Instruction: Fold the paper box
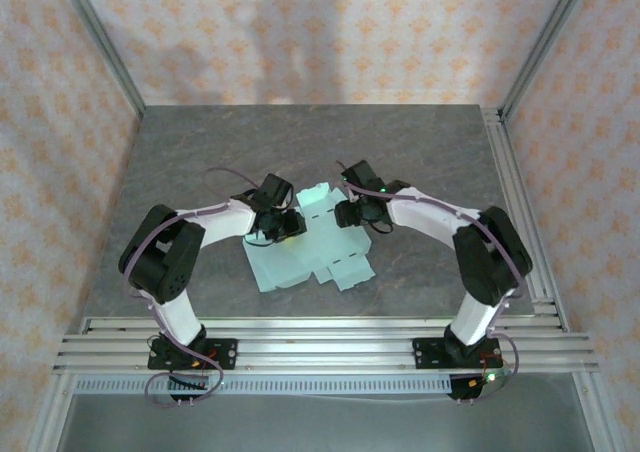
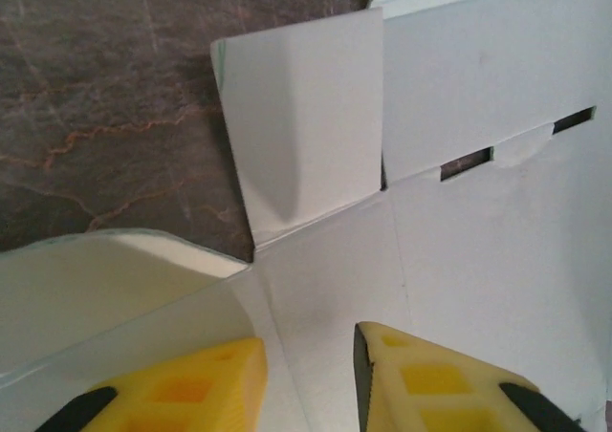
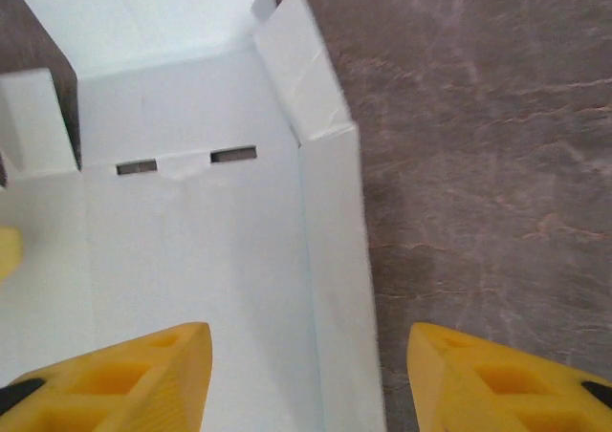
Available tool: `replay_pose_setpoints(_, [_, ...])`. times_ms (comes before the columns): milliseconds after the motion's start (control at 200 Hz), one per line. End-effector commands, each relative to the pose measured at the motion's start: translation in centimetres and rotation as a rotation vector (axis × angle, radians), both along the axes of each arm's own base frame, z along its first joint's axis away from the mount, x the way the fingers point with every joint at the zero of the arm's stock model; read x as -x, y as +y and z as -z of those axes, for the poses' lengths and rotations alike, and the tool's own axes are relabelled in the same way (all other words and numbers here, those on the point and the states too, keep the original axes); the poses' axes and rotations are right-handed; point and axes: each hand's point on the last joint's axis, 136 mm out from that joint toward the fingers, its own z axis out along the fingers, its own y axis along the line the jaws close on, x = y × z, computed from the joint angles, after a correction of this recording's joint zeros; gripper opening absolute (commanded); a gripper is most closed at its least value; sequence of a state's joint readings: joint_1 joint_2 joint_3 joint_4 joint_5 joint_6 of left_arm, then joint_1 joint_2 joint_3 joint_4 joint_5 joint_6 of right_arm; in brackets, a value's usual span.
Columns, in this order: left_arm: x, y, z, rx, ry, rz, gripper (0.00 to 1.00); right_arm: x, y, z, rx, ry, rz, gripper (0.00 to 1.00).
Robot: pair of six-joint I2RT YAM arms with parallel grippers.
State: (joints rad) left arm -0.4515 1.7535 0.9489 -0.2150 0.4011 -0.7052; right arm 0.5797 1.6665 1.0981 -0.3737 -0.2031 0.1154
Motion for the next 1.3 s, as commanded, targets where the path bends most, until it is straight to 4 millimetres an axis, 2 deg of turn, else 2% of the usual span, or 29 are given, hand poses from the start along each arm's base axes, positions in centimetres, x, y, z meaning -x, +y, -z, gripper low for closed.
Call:
replay_pose_setpoints(0, [1.5,1.0,2.9,-0.056,0.069,0.012,0.30,-1.3,-1.0,-1.4,-0.134,-0.031,0.084,0.56])
replay_pose_setpoints(125, [1.7,1.1,3.5,-0.067,0.080,0.018,0.29,-1.4,-1.9,-0.6,-0.205,0.003,0.097,0.55])
replay_pose_setpoints(325, [1.8,1.1,3.8,-0.069,0.087,0.021,0.29,-0.6,-2.0,1.8,-0.153,0.079,0.034,0.50])
replay_pose_setpoints(400, [1.8,1.1,3.7,-0.069,0.086,0.020,0.29,-0.4,-1.8,2.7,-0.141,0.106,0.023,0.45])
replay_pose_setpoints(576, [1.7,1.1,3.6,-0.066,0.084,0.014,0.29,0.3,-1.0,3.9,-0.073,0.136,-0.018,0.21])
replay_pose_setpoints(766, [1.7,1.2,3.9,-0.067,0.091,0.008,0.29,0.3,-0.3,3.0,0.106,0.046,0.016,0.06])
replay_pose_setpoints(856, [1.6,1.1,3.8,-0.065,0.089,0.006,0.30,0.1,-0.5,2.4,0.245,-0.032,0.043,0.00])
replay_pose_setpoints(1041, [1.3,0.9,3.6,-0.063,0.086,0.011,0.30,-0.9,-1.6,1.3,0.502,-0.123,0.098,0.00])
replay_pose_setpoints(1166, [1.2,0.9,3.6,-0.067,0.086,0.012,0.30,-1.0,-1.0,1.2,0.541,-0.127,0.134,0.00])
replay_pose_setpoints(1296, [1.1,1.0,3.2,-0.065,0.076,0.003,0.31,-0.8,0.2,1.0,0.430,-0.124,0.127,0.00])
